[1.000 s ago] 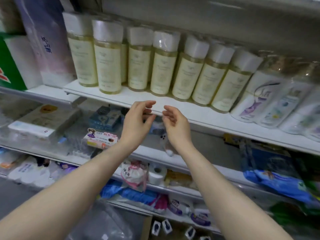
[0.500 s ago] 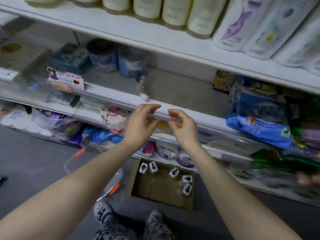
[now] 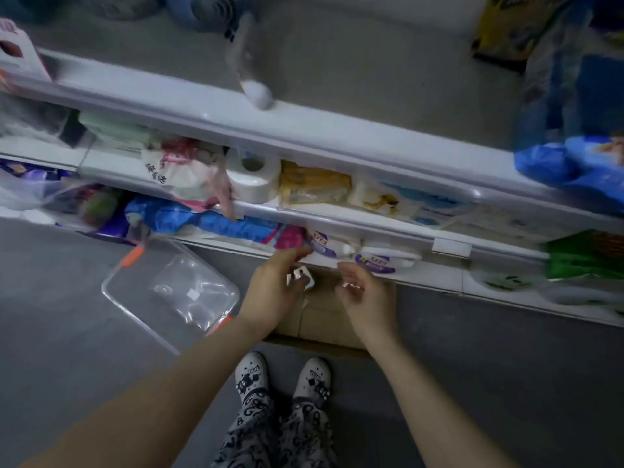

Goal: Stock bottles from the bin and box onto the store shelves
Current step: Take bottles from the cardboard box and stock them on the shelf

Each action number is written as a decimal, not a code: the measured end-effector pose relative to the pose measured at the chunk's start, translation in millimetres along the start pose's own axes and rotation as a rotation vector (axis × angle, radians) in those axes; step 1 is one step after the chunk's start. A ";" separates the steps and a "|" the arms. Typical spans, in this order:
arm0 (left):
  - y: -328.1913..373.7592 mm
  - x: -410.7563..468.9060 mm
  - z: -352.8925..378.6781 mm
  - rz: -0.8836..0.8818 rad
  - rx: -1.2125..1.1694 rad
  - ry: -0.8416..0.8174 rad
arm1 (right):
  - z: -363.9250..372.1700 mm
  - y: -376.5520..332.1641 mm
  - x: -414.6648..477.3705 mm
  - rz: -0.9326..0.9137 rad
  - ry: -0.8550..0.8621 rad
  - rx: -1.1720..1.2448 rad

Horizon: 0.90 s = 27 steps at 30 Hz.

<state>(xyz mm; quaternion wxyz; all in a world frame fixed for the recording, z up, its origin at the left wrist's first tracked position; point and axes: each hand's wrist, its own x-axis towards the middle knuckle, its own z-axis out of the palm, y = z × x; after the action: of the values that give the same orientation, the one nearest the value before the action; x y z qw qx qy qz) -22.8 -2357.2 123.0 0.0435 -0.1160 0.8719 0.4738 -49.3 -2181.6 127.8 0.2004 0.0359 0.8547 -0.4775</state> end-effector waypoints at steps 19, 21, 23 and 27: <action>-246.0 71.4 165.7 -0.187 0.181 -0.200 | 133.1 239.4 125.6 0.215 -0.112 -0.212; -264.5 79.6 178.8 -0.176 0.195 -0.200 | 146.0 257.0 139.2 0.205 -0.113 -0.237; -282.9 87.7 189.9 -0.160 0.201 -0.199 | 159.9 271.6 152.1 0.213 -0.124 -0.239; -314.0 103.2 206.7 -0.130 0.206 -0.221 | 185.3 298.9 174.4 0.212 -0.126 -0.263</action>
<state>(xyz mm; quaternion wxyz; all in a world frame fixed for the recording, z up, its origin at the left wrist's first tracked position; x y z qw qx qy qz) -53.5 -2365.5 -265.5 0.1814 -0.1141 0.8965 0.3878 -76.5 -2196.4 -263.5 0.3057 0.0694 0.8870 -0.3390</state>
